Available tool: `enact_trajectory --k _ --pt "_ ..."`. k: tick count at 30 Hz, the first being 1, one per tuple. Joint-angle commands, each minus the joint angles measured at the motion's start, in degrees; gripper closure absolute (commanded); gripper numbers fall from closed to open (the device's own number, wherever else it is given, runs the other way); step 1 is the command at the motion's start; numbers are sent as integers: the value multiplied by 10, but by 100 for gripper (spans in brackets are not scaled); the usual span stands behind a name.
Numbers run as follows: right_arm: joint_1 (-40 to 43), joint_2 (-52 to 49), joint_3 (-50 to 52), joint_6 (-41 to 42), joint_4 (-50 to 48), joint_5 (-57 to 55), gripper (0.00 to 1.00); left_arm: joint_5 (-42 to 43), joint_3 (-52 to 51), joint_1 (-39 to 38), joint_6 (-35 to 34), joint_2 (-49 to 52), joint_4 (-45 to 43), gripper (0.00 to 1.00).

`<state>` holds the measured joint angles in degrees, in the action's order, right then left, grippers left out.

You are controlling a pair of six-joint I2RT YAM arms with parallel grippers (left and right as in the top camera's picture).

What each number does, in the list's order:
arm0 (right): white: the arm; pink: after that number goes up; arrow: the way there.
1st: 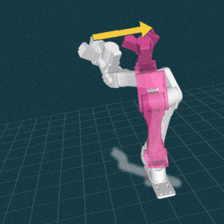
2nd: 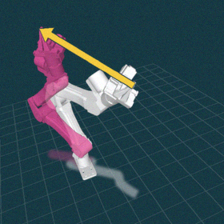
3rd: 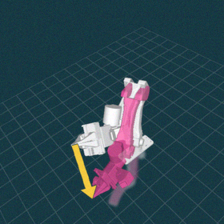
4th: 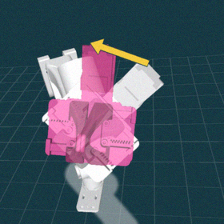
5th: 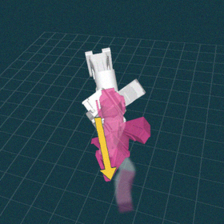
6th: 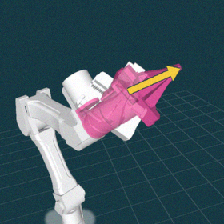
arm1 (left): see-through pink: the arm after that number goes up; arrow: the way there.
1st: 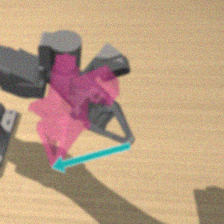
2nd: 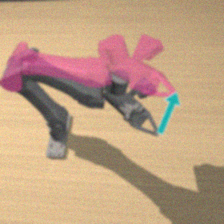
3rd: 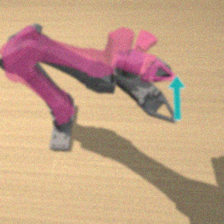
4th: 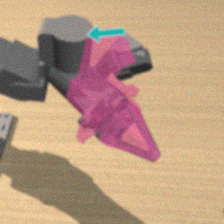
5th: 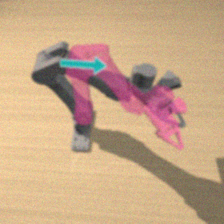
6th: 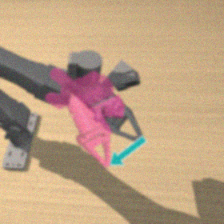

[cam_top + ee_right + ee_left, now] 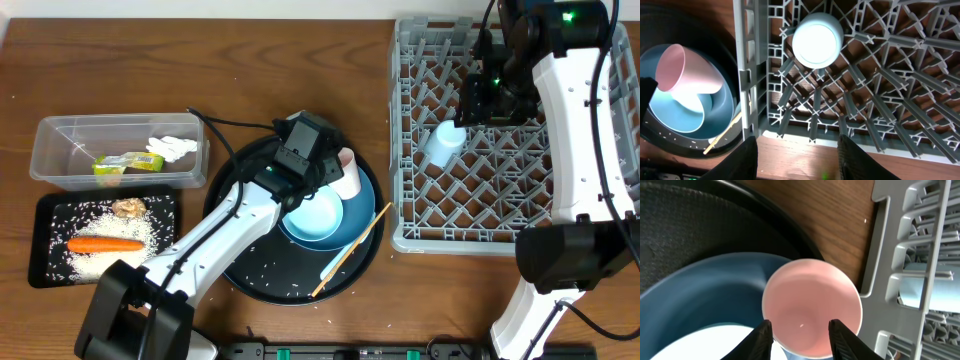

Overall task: Sort waste into correct bins and load items into the dishwasher rack
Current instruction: 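Reach the left gripper to the pink cup on the blue plate and grasp it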

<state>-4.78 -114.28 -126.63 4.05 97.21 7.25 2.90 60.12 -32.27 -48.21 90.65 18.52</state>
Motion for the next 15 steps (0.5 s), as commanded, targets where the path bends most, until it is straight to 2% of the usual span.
enact_trajectory --k 1,15 --pt "6 9 0 -5 1 3 55 -23 1 1 0 8 -4 61" --pt "6 9 0 -5 1 3 55 -2 1 1 -21 51 -4 62"
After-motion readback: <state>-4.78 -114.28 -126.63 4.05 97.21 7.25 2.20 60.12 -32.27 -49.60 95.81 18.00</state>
